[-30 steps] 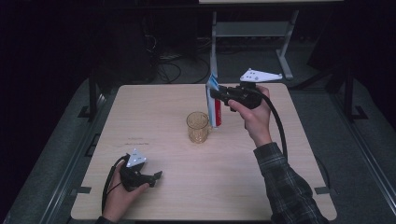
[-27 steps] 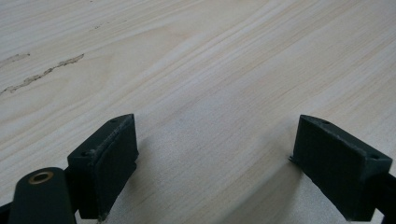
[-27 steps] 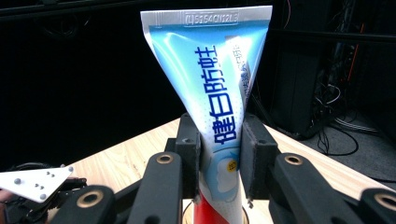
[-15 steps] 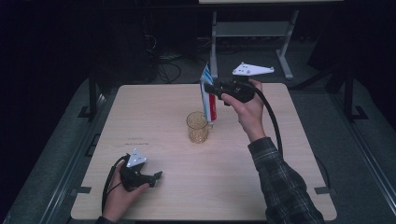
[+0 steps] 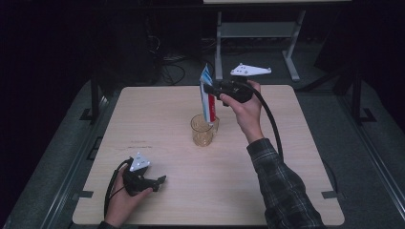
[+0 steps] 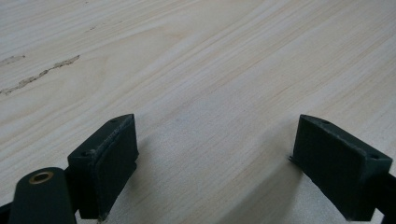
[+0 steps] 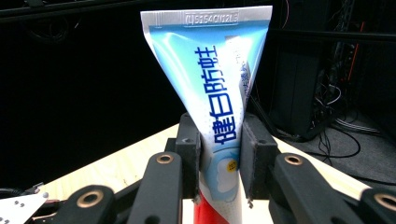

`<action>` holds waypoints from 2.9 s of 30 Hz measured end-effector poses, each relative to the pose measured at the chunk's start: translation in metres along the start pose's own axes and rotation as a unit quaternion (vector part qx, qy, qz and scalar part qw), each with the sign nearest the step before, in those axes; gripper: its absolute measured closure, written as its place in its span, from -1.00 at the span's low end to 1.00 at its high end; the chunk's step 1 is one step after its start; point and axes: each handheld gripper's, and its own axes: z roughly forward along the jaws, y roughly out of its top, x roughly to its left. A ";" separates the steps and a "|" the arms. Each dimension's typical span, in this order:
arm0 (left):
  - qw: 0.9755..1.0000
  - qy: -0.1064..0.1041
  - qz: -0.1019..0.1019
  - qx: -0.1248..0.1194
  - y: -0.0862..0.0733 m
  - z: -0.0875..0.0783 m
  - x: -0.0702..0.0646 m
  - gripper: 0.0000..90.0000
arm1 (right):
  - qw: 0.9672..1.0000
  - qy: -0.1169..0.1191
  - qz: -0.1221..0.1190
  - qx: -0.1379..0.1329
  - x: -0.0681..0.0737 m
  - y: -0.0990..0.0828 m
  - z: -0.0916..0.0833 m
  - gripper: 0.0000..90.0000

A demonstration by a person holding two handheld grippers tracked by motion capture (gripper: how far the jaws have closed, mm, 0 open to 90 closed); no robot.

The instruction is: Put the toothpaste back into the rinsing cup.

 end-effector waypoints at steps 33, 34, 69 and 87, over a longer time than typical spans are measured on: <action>1.000 -0.003 0.005 0.003 0.000 0.000 0.000 -0.72 | 0.999 0.002 0.011 0.035 -0.008 -0.028 0.032 0.58; 1.000 -0.003 0.005 0.003 0.000 0.000 0.000 -0.71 | 0.999 0.001 0.013 0.036 -0.008 -0.029 0.033 0.58; 1.000 -0.003 0.006 0.002 0.000 0.000 0.000 -0.72 | 0.997 0.001 0.013 0.080 -0.009 -0.069 0.048 0.58; 1.000 -0.003 0.006 0.003 0.000 0.000 0.000 -0.72 | 0.996 0.004 0.014 0.088 -0.006 -0.076 0.054 0.56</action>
